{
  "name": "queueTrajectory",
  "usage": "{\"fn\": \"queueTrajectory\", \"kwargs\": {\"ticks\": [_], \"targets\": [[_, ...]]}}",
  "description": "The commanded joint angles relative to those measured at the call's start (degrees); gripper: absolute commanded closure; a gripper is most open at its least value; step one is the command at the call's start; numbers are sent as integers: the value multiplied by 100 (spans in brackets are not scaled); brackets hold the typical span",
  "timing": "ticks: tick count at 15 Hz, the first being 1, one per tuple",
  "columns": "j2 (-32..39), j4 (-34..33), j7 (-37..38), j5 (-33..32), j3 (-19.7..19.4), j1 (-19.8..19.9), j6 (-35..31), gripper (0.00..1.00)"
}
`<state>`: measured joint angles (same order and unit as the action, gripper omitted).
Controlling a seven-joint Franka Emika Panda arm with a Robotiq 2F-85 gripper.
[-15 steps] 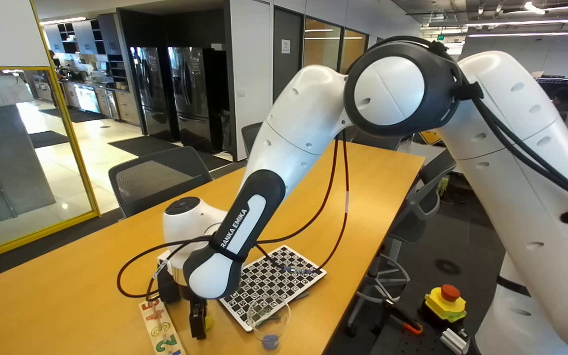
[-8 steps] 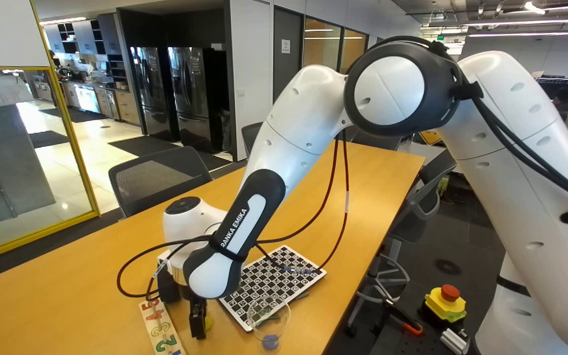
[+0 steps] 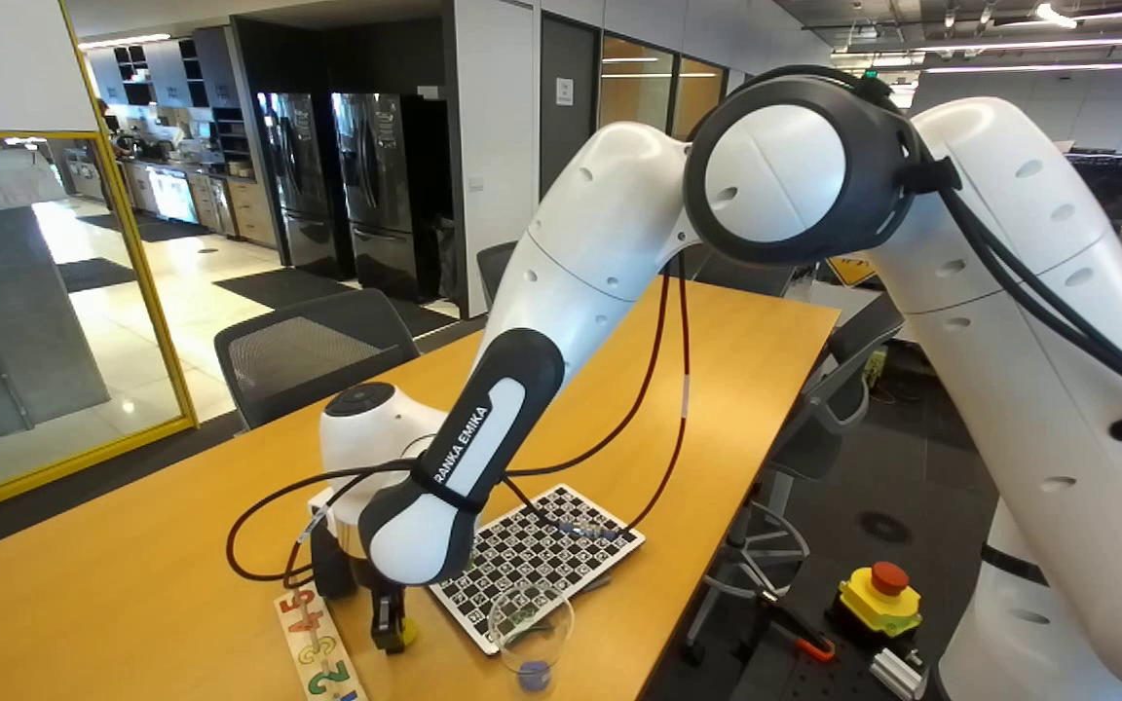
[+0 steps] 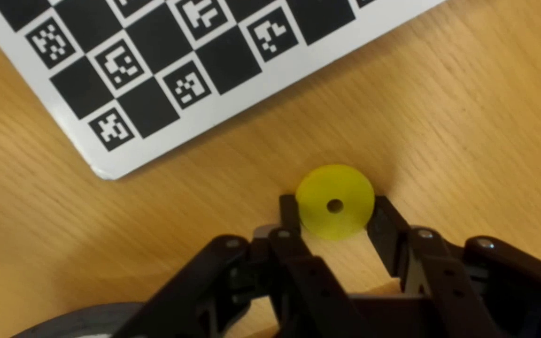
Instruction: Put the round yellow block in the white cup then put the round blue block in the clear cup then put the last round yellow block in the white cup
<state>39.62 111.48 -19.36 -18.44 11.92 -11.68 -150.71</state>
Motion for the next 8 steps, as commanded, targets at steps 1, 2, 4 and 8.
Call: {"fn": "queueTrajectory", "kwargs": {"ticks": [1, 2, 4, 8], "targets": [[-167, 56, -72, 176, 73, 79, 64, 78], [-264, 56, -79, 206, 87, 100, 140, 79], [-524, 81, -45, 203, 56, 95, 263, 79], [-1126, -93, -71, 379, 55, 180, 748, 79]]}}
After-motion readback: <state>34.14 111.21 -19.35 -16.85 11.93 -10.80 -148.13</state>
